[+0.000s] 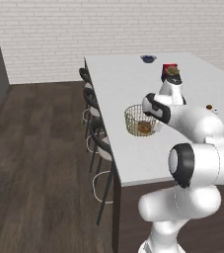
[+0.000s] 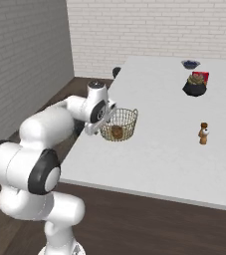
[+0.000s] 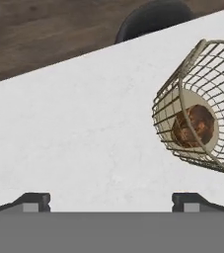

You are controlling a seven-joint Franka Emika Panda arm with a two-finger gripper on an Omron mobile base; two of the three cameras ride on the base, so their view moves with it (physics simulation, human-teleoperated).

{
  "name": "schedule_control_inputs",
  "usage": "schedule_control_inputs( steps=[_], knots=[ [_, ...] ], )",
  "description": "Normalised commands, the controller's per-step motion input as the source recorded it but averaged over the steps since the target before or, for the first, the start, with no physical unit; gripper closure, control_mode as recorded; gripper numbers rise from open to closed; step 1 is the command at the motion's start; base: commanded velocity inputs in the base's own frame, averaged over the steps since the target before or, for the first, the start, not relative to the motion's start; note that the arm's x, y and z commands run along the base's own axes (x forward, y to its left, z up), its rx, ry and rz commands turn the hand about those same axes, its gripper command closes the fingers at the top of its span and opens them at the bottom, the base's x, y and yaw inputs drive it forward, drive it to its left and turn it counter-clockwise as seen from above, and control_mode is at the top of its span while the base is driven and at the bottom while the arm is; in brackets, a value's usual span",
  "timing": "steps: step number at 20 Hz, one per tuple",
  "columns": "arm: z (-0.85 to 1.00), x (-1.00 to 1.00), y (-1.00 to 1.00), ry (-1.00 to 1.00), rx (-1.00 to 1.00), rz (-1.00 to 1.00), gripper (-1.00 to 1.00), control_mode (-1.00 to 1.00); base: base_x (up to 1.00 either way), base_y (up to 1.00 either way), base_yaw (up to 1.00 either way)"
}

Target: Open the cabinet, pick up the bread from the cabinet and place it in the basket. Then move the basket to the dining counter.

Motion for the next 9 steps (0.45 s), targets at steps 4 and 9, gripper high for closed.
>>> schedule_control_inputs(
  steps=[4, 9],
  knots=[
    [0.34, -1.00, 0.29, 0.00, 0.18, -0.39, -1.00, -1.00, 0.00, 0.00, 0.00],
    [0.11, -1.00, 0.16, 0.00, 0.18, -0.43, -1.00, -1.00, 0.00, 0.00, 0.00]
  ],
)
